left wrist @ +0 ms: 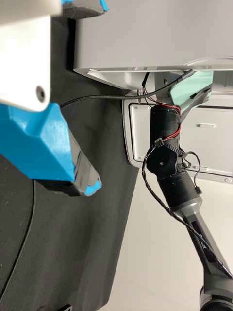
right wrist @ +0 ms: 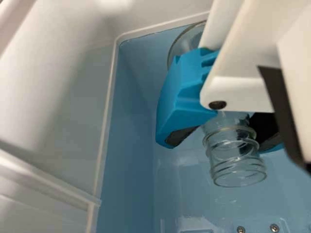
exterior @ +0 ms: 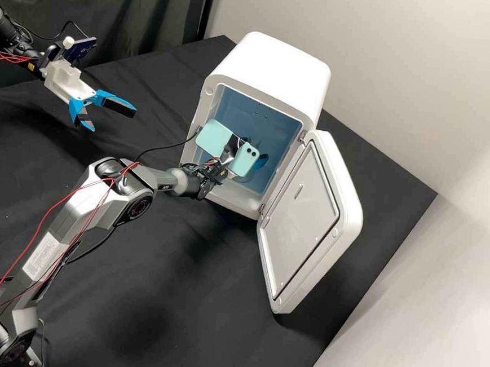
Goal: Place the flask in the incubator
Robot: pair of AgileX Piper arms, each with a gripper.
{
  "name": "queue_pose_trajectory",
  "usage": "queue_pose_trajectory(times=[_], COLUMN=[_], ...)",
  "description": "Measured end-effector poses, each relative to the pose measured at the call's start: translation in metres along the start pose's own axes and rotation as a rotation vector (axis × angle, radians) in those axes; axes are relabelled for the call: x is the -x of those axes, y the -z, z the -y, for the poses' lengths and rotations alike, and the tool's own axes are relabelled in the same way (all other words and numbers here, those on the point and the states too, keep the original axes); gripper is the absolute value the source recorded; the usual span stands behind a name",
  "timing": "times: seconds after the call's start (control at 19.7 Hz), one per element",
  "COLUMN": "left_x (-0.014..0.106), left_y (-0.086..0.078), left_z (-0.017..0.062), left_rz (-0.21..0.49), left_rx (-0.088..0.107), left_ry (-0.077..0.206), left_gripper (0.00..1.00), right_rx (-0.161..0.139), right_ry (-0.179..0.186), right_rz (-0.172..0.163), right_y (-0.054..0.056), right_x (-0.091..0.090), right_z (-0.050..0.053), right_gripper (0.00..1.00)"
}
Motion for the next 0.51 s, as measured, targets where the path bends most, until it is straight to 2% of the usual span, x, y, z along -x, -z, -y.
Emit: queue_pose_trajectory(times=[0.51], left_x=[0.0], left_y=[0.0], left_z=[0.0], left_rz=[0.0], left_rx=[0.0], left_ry=[0.0], left_gripper=[1.0], right_rx=[0.005], right_ry=[0.003], right_rz=[0.006], right_y=[-0.0016], right_x=[0.0006], right_z=[0.0013], right_gripper=[1.0])
